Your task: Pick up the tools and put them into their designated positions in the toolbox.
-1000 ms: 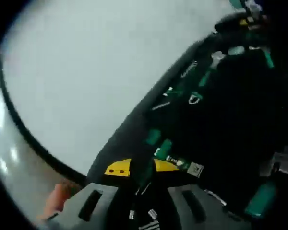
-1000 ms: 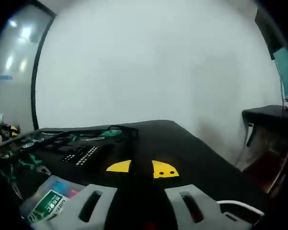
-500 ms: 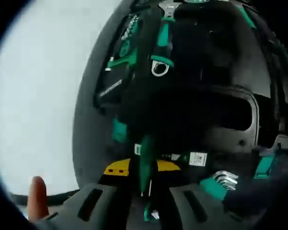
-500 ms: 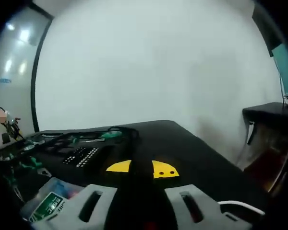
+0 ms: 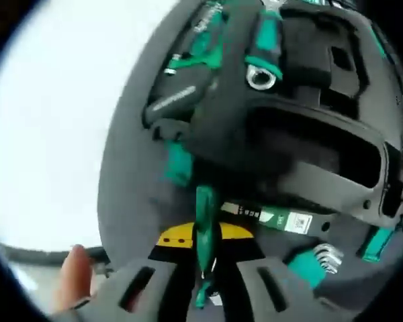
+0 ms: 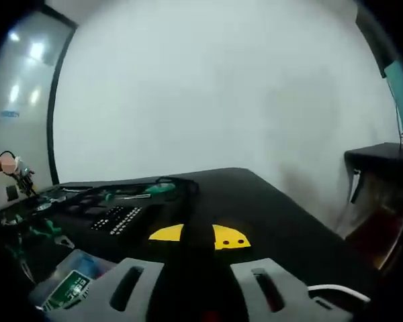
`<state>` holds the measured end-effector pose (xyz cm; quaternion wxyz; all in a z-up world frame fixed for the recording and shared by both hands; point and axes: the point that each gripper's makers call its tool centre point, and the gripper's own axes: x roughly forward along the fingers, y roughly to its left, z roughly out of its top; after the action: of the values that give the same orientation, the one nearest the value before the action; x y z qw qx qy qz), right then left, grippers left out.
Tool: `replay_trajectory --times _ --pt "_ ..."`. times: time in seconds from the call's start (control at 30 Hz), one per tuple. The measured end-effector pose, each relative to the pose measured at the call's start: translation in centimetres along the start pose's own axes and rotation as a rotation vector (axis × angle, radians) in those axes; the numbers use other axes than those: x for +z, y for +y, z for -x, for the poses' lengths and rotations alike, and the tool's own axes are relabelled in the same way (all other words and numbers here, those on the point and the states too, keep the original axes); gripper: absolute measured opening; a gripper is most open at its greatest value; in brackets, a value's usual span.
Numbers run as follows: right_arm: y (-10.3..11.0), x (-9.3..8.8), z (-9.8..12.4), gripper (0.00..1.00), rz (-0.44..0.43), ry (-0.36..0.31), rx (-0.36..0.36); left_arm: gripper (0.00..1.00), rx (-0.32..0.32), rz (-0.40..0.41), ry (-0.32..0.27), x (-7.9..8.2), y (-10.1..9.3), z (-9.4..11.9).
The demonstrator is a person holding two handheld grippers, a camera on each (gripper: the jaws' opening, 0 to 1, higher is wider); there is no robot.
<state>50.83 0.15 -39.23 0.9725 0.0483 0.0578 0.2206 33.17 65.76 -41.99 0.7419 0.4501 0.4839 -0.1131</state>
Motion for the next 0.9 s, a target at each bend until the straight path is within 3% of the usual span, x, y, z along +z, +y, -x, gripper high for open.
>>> replay_trajectory --times 0.1,0.17,0.3,0.37,0.47,0.57,0.73,0.9 --pt "0.0 0.0 0.0 0.12 -0.001 0.0 0.002 0.05 0.045 0.067 -0.014 -0.7 0.3 1.7" --pt "0.1 0.0 0.1 0.12 -0.003 0.0 0.003 0.05 0.063 0.096 -0.097 0.2 0.5 3.1" --pt "0.1 0.0 0.1 0.12 0.0 0.0 0.003 0.05 0.118 0.171 -0.269 2.7 -0.2 8.7" --pt "0.1 0.1 0.1 0.12 0.002 0.0 0.0 0.05 0.165 0.2 -0.337 3.1 0.9 10.9" --pt "0.1 0.1 0.2 0.12 -0.001 -0.001 -0.002 0.05 0.196 0.236 -0.429 5.0 -0.4 14.7" --pt "0.1 0.1 0.2 0.12 0.0 -0.002 -0.004 0.05 0.175 0.287 -0.586 7.7 -1.1 17.7" --pt "0.1 0.1 0.5 0.12 0.001 -0.001 -0.007 0.05 0.124 0.313 -0.708 11.6 -3.2 20.2" --pt "0.2 0.0 0.5 0.12 0.004 0.0 -0.007 0.03 0.031 0.361 -0.907 18.1 -5.8 23.3"
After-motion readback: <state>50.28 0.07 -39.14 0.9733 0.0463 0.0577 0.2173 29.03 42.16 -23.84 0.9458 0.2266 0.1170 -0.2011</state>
